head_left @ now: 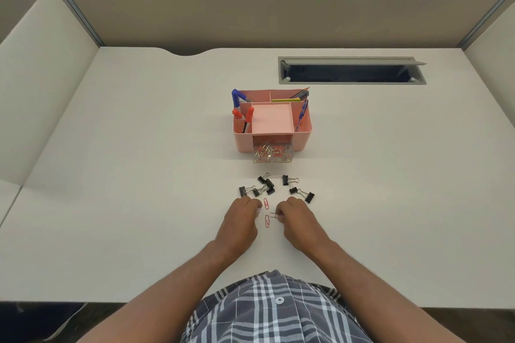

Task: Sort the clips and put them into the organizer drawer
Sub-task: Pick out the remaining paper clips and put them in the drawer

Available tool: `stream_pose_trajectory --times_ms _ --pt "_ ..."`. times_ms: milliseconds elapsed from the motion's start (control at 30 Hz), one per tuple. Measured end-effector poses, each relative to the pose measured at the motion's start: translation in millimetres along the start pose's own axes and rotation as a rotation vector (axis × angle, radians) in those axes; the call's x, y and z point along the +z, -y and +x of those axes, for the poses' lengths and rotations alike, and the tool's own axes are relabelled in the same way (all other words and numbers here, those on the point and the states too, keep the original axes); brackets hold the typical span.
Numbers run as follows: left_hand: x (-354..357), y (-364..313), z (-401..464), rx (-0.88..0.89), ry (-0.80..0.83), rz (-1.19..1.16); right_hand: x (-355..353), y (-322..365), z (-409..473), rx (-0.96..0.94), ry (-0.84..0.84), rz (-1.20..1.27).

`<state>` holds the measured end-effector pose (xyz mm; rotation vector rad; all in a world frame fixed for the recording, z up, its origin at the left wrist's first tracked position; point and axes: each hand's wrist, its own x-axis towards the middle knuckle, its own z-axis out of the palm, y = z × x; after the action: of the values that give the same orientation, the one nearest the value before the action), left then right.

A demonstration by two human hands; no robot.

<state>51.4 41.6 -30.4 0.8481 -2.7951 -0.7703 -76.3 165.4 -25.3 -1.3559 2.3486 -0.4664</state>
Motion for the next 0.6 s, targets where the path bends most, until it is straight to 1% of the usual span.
stream_pose_trajectory --times_ms 267,400,467,600 --pt "-2.0 -0.8 0.0 -0.040 -0.009 -0.045 -2.6 5.0 -3.5 0.005 0.000 0.005" --pt "-12.1 -7.6 4.0 -0.044 -0.060 -0.120 -16.4 6.5 1.0 0.049 -0.013 0.100" --pt "-24.8 -14.6 14.8 -0.040 -0.103 -0.170 -34.1 10.2 11.5 0.083 -0.071 0.177" --pt "-59.5 -32.6 54.3 0.013 -0.216 -0.244 -77.7 19.1 43.9 0.065 -0.271 0.283"
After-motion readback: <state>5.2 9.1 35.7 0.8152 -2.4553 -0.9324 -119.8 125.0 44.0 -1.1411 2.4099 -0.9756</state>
